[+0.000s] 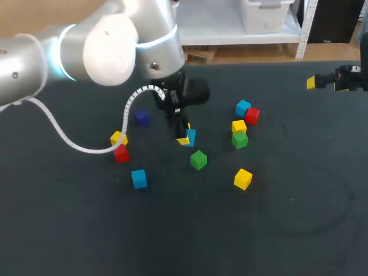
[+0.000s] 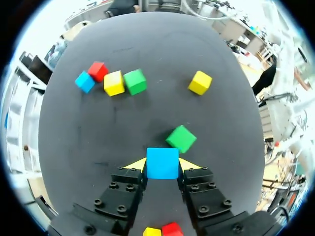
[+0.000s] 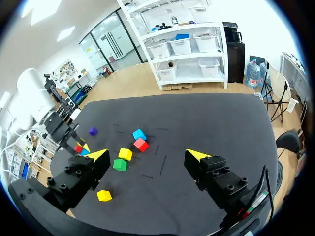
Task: Place the blue cubes, place green cubes on the blue cubes, place the yellow cubes on the green cubes, then place the red cubes on the yellow cubes, and place purple cube on the red cubes.
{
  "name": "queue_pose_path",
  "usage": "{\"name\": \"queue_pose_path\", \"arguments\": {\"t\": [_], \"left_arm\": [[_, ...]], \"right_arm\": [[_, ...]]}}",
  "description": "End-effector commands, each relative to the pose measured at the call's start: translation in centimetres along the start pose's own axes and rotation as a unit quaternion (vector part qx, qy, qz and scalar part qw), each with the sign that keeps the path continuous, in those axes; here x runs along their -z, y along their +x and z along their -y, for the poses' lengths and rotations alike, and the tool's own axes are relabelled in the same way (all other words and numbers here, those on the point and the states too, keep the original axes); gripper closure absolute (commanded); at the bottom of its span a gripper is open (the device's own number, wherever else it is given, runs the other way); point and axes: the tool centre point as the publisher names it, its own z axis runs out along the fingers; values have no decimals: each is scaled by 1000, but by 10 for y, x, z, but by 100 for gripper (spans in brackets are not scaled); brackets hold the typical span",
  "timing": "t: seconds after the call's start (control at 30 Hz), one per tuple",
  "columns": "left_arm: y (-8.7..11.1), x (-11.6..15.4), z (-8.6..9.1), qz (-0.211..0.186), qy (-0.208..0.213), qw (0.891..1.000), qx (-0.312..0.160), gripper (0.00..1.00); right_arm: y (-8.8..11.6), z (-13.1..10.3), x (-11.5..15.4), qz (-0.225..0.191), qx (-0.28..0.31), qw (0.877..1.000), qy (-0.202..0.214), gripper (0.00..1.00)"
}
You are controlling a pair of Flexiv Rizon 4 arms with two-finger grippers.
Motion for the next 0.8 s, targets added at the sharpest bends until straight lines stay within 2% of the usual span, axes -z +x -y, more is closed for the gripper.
{"name": "queue_pose_path", "arguments": {"t": [0.03,0.33,0.6,0.8], "left_arm": [[0,-8,-14,3,4,1000,14,100],[0,-16,-25,10,-12,999,37,100],[4,-25,-23,8,-22,998,64,100],[10,-31,-22,21,-21,997,77,100]], "right_arm": [[0,-1,0,0,0,1000,1,0],[0,-1,0,0,0,1000,1,0],[0,-1,0,0,0,1000,1,0],[0,-1,0,0,0,1000,1,0]]}}
